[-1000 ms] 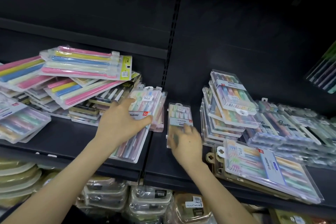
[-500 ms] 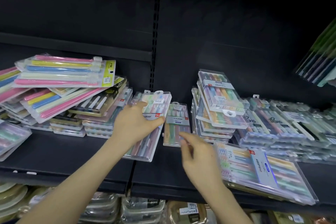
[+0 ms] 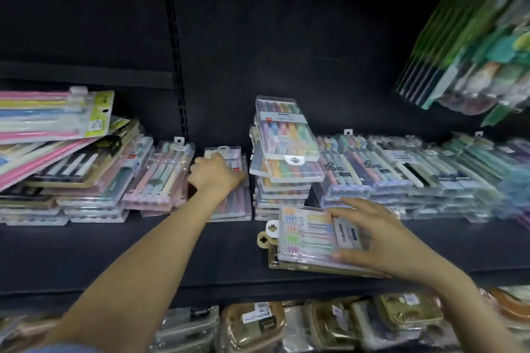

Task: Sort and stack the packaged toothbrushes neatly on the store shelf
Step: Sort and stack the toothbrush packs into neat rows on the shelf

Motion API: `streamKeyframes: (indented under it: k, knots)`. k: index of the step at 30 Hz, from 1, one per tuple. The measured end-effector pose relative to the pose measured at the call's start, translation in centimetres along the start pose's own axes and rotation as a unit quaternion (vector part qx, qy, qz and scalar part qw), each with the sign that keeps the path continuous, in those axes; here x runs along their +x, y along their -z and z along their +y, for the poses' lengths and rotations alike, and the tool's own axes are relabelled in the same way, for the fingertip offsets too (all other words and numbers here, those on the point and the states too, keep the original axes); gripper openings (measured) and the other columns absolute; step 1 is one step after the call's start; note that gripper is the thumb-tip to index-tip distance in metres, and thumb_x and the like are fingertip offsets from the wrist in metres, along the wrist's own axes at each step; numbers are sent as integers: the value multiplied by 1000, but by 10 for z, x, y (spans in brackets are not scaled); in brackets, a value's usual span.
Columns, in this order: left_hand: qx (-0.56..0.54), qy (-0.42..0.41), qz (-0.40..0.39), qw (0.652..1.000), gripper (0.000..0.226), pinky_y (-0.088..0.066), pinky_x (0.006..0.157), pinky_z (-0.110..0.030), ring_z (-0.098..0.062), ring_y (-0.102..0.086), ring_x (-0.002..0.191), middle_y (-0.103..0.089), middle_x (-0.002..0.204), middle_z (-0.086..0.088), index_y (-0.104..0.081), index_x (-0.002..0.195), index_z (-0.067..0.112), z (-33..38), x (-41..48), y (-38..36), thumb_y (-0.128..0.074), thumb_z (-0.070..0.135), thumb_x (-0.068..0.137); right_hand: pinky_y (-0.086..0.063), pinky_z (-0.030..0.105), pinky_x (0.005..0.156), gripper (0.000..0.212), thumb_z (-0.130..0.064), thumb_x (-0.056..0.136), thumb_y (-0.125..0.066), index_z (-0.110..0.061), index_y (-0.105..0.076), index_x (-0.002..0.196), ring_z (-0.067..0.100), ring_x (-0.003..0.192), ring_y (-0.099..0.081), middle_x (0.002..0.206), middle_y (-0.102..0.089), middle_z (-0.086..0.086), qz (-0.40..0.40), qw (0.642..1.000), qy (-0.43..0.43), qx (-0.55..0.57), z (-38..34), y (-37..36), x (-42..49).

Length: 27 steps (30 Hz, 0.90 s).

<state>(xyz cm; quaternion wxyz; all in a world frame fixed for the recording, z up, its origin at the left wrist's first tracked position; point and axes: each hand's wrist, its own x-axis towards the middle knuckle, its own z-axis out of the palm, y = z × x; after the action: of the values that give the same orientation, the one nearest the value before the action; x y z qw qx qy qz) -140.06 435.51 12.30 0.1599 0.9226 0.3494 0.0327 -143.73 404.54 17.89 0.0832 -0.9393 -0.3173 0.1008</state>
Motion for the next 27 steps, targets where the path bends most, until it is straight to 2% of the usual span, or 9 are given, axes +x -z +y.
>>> streamKeyframes:
  k: [2, 4, 7, 11, 14, 17, 21, 24, 27]
  knots:
    - [-7, 9, -10, 1000, 78, -46, 87, -40, -36, -47, 117, -44, 131, -20, -47, 130, 11, 5, 3, -1, -53, 70, 79, 2, 31, 119, 89, -74, 67, -62, -57, -12, 139, 6, 146, 4, 156, -5, -20, -80, 997, 8, 8, 11, 5, 1]
    - [-36, -1, -25, 999, 74, -45, 88, -39, -37, -46, 118, -44, 132, -22, -51, 128, 8, 5, 2, 2, -47, 67, 85, 0, 26, 116, 94, -68, 69, -69, -59, -6, 138, 4, 145, 1, 157, -5, -19, -105, 994, 22, 3, 17, 8, 0]
    - [-121, -47, 27, 991, 57, -44, 84, -36, -37, -50, 114, -54, 122, -26, -58, 120, 5, -9, -14, 12, -46, 54, 92, -15, 13, 102, 90, -58, 69, -75, -52, -23, 143, 3, 137, -17, 143, -27, -20, -56, 998, 39, 4, 14, 7, -3]
    - [-250, -126, 151, 948, 32, -46, 76, -34, -30, -60, 98, -68, 99, -15, -66, 109, 5, -51, -50, 30, -53, 30, 95, -26, 9, 89, 80, -69, 65, -69, -54, -36, 136, -3, 120, -35, 124, -37, -28, 20, 997, 63, 32, -14, 4, -12]
    - [-325, -100, 183, 922, 26, -43, 73, -31, -21, -61, 87, -69, 98, -8, -67, 106, 9, -89, -65, 47, -52, 27, 96, -35, 6, 85, 77, -79, 62, -57, -53, -42, 133, -5, 109, -46, 119, -49, -27, 54, 989, 95, 98, -63, -5, -10]
    - [-414, -69, 200, 886, 20, -52, 76, -39, -26, -64, 84, -68, 87, -3, -64, 99, 17, -118, -79, 59, -48, 29, 98, -41, 16, 80, 77, -78, 66, -56, -46, -46, 135, -1, 102, -53, 115, -58, -22, 103, 975, 75, 184, -126, -22, 9]
    - [-387, -91, 229, 888, 13, -43, 66, -26, -6, -59, 80, -65, 92, 6, -62, 96, 22, -138, -91, 59, -50, 24, 98, -39, 26, 72, 76, -75, 74, -52, -36, -44, 138, 14, 108, -56, 115, -64, -9, 149, 967, 12, 208, -196, -40, 68]
    - [-316, -108, 252, 908, 20, -39, 75, -29, -18, -57, 92, -63, 106, -3, -64, 110, 11, -157, -87, 60, -54, 20, 95, -43, 33, 76, 71, -69, 81, -51, -27, -44, 138, 28, 111, -53, 116, -61, 7, 177, 971, -50, 153, -222, -48, 118]
    - [-233, -135, 286, 919, 21, -39, 77, -34, -31, -57, 92, -63, 102, -12, -65, 110, 6, -174, -78, 67, -59, 14, 92, -45, 37, 80, 65, -63, 85, -50, -20, -47, 133, 34, 112, -50, 125, -50, 17, 182, 974, -125, 55, -221, -52, 159]
